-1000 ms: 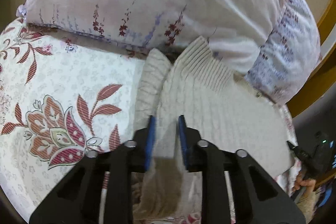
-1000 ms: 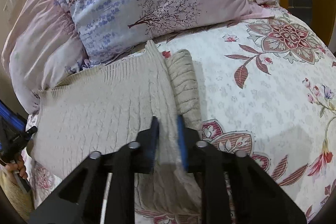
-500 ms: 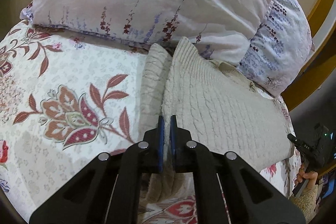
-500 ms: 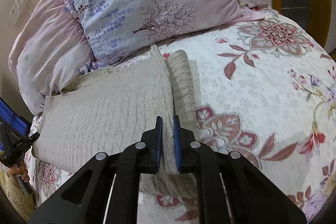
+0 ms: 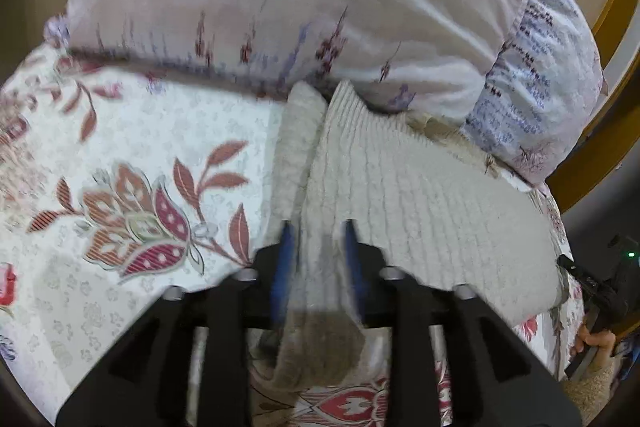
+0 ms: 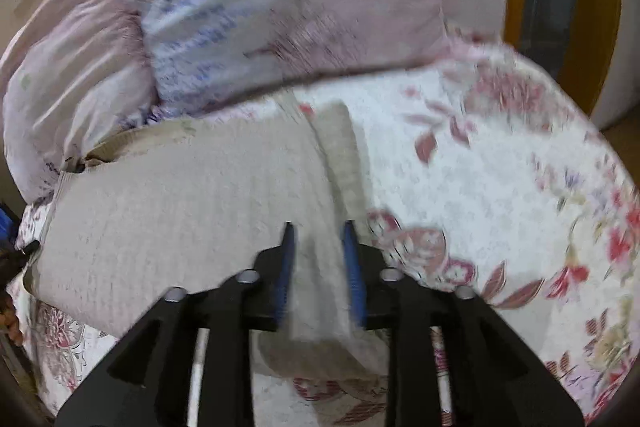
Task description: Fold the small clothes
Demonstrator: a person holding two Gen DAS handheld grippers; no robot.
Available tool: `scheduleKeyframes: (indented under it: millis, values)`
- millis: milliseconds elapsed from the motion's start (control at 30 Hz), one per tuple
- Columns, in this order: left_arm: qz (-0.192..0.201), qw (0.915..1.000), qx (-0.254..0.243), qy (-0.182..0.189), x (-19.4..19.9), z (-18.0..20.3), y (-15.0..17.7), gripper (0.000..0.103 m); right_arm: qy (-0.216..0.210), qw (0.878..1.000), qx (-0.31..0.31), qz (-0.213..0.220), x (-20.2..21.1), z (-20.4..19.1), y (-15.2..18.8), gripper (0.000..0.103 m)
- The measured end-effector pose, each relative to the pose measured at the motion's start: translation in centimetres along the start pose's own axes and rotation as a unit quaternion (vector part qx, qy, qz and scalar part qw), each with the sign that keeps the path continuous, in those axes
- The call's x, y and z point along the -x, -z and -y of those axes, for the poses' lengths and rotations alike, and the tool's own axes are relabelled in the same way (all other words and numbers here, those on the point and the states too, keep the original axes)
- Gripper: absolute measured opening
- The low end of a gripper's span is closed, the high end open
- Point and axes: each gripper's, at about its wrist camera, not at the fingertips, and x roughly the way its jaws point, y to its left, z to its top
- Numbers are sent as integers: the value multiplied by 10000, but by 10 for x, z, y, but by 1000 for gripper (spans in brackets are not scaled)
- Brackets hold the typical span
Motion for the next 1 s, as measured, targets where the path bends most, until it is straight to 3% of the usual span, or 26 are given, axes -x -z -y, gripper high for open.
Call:
scheduleKeyframes:
  millis: [133,300,367,500,600,733,933,1000]
  values:
    - [457,9972,-591,-56,12,29,2,56,-216,9981,562,114,0,-31,0,44]
    - [96,9970,-767,44,-7,41,7,58,-289,9954,868,-291,-27,-54,5,45]
    - [-193,9974,-690,8,-21,36,11,58,-182,9950,962,-220,-31,-59,10,46]
    - [-145,9959,-889,1,-21,40,13,65,-44,9938,1066,-321,-31,-66,5,47]
    - [-106,9981,-531,285,-14,32,7,69,-155,9950,926,-337,-28,-69,-1,54]
    - [7,9977,269,626,-6,7,-8,73,-411,9936,1020,-275,-31,-89,-5,57]
    - [-71,9923,1096,572,-13,-25,-21,76,-621,9891,1315,-214,-42,-129,-5,57]
    - [-165,9897,1292,597,-18,-32,-22,76,-580,9882,1396,-259,-48,-136,-3,61]
